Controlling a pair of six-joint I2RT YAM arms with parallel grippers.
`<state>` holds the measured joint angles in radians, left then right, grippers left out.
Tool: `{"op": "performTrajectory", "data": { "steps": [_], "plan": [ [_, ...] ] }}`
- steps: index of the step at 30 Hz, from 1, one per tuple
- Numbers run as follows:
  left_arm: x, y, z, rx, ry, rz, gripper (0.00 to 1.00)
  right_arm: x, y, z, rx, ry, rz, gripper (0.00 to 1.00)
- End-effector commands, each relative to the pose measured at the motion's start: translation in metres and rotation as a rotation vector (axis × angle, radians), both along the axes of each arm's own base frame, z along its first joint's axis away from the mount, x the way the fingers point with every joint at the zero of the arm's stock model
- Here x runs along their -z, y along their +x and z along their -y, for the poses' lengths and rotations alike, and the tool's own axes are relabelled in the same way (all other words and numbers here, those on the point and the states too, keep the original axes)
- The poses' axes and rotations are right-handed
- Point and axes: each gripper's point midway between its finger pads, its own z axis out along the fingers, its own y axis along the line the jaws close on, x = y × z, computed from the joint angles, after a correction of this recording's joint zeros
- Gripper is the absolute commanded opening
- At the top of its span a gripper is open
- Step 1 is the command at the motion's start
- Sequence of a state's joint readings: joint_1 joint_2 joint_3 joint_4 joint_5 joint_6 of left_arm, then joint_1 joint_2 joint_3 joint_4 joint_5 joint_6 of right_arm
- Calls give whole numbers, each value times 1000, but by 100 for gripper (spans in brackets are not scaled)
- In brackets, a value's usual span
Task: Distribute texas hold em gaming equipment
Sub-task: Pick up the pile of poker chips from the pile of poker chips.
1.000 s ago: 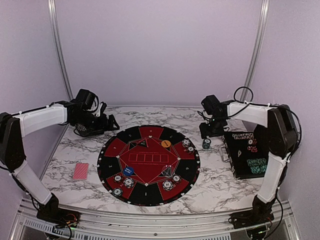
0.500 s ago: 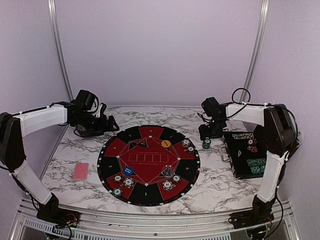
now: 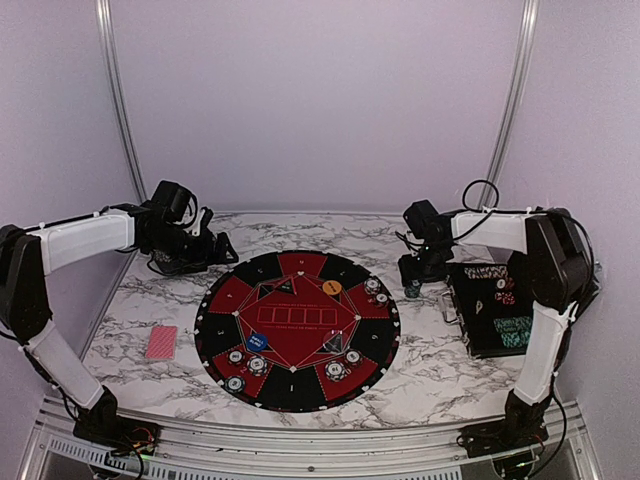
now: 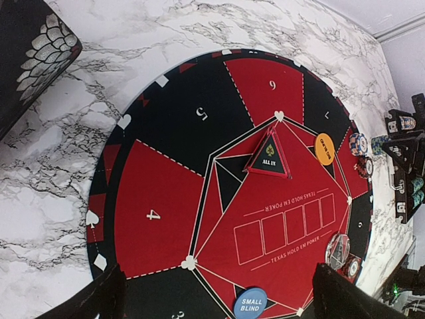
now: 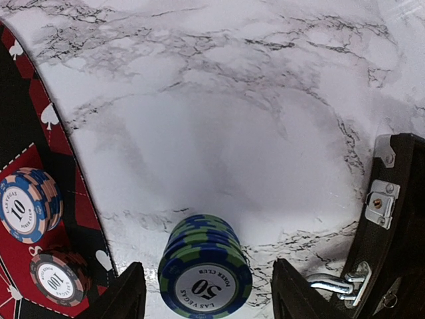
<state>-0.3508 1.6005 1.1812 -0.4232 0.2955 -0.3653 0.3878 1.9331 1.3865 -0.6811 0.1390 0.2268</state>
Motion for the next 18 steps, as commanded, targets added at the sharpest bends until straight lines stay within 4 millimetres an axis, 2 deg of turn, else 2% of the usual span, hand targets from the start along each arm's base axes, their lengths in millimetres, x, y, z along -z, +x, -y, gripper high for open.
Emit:
{"op": "performTrajectory", "data": {
  "steps": [1,9,18],
  "plan": [
    [8,-3,-2,10,8,-20,99,5,6,3,12,3,5,62],
    [8,-2,-2,9,8,-19,99,5,6,2,12,3,5,56],
    [8,-3,-2,8,8,-19,99,8,6,2,13,6,-3,54]
  ]
}}
